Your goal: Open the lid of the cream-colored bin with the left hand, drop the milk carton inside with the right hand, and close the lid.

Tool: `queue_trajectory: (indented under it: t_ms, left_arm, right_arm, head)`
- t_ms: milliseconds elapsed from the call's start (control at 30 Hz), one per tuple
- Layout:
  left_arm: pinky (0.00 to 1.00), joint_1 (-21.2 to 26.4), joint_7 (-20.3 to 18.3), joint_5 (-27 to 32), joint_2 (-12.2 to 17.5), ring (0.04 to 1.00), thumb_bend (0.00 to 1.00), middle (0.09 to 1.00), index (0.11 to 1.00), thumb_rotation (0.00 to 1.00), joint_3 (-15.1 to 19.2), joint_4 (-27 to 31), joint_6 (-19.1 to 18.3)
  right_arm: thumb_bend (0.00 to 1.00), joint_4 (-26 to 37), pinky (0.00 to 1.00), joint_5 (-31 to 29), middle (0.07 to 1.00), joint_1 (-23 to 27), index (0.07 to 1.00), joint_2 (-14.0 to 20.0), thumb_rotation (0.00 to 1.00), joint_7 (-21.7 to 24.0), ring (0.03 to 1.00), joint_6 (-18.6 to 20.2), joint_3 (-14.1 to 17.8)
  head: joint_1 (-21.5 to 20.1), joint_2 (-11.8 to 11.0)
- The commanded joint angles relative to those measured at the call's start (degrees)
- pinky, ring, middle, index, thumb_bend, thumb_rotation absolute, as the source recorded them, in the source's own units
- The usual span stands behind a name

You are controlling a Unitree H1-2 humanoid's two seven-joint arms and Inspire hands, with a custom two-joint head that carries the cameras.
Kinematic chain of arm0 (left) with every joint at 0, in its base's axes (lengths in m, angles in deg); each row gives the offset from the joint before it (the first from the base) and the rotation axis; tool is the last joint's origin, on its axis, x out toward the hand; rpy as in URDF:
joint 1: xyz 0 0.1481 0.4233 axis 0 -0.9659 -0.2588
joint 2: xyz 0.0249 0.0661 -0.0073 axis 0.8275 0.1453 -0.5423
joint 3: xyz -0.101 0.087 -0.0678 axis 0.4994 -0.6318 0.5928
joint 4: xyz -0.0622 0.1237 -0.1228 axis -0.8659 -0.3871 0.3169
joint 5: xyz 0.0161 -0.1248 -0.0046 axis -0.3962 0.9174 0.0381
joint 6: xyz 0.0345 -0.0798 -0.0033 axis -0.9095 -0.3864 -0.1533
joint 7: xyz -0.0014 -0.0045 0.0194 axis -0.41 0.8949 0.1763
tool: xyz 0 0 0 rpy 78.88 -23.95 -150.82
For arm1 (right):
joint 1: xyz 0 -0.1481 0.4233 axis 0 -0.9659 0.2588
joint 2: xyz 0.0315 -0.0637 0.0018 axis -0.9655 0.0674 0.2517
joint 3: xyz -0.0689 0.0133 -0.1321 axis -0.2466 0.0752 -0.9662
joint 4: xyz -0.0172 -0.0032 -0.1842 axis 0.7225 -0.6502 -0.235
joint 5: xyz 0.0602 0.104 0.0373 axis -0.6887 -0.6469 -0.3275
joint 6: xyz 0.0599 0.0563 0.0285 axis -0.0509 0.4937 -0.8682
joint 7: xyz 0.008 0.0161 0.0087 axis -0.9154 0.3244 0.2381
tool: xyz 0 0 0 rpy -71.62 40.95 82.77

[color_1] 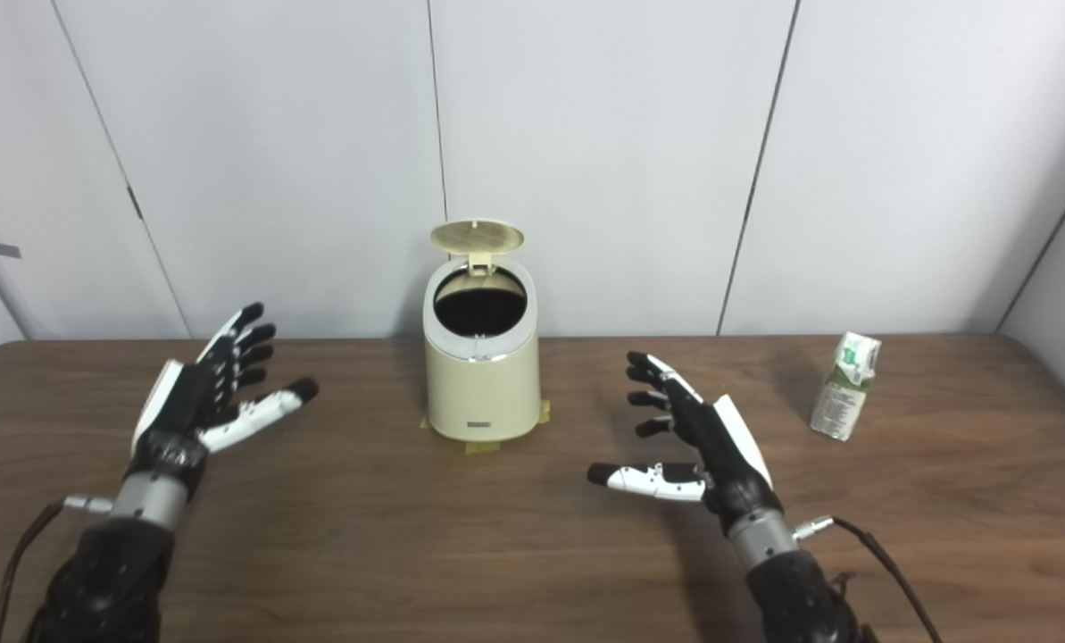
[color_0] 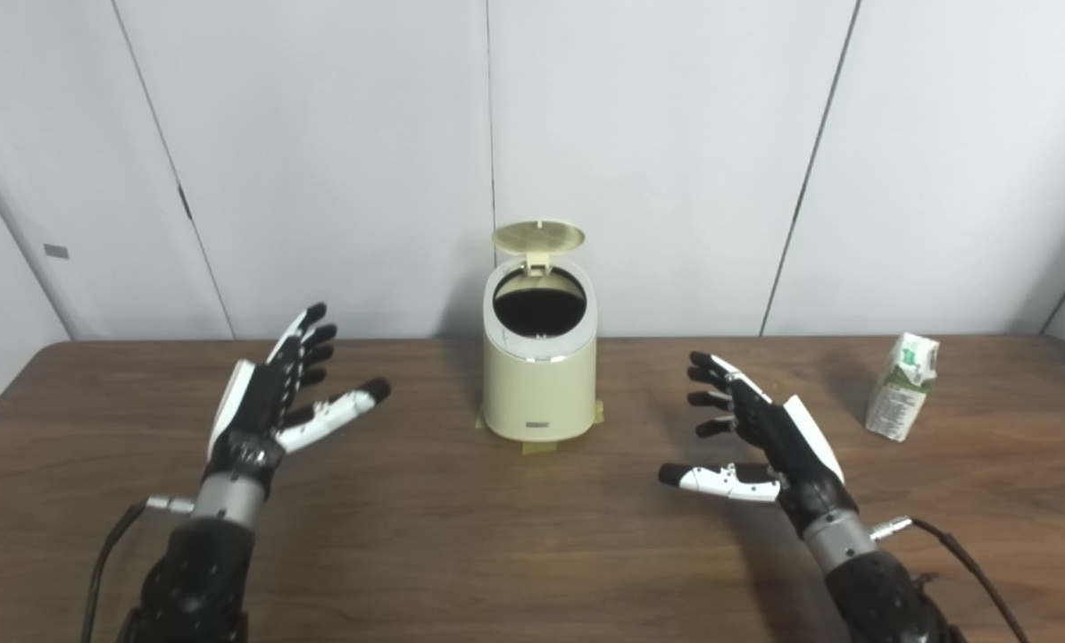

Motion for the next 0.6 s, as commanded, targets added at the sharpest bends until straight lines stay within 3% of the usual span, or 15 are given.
queue_trajectory:
  t_ms: [0, 133, 300, 567]
  left_arm:
    - [0.84, 0.44, -0.37, 2.24, 0.34, 0.878, 0.93, 0.912, 0.97, 0.42, 0.61, 2.51, 4.21]
    - [0.77, -1.88, -1.62, 4.23, 0.35, 0.876, 0.92, 0.912, 0.97, 0.41, 0.23, 1.78, 7.89]
    - [0.8, -3.3, -1.56, 4.89, 0.07, 0.882, 0.89, 0.921, 0.979, 0.4, 0.49, 0.0, 10.74]
    - [0.85, -3.08, -2.05, 4.93, 1.51, 0.898, 0.85, 0.919, 0.998, 0.41, 0.9, -6.31, 16.44]
  right_arm:
    - [0.88, 1.12, 0.66, -1.02, 0.892, 3.37, 0.916, 1.59, 0.23, 0.24, 0.811, -2.66, 0.76]
    - [0.9, 0.4, 0.66, -1.8, 0.894, 4.71, 0.927, 3.02, 0.27, -0.79, 0.799, -3.59, 2.4]
    - [0.9, 1.17, 0.64, 0.21, 0.899, 5.83, 0.937, 4.36, 0.3, -2.19, 0.807, -3.44, 3.9]
    - [0.81, 3.19, 0.72, 7.63, 0.923, 6.26, 0.942, 9.29, 0.22, -5.83, 0.835, -0.79, 6.89]
  head:
    - [-0.1, 0.03]
    - [-2.5, -0.94]
    - [-8.14, -3.13]
    - [-15.89, -5.67]
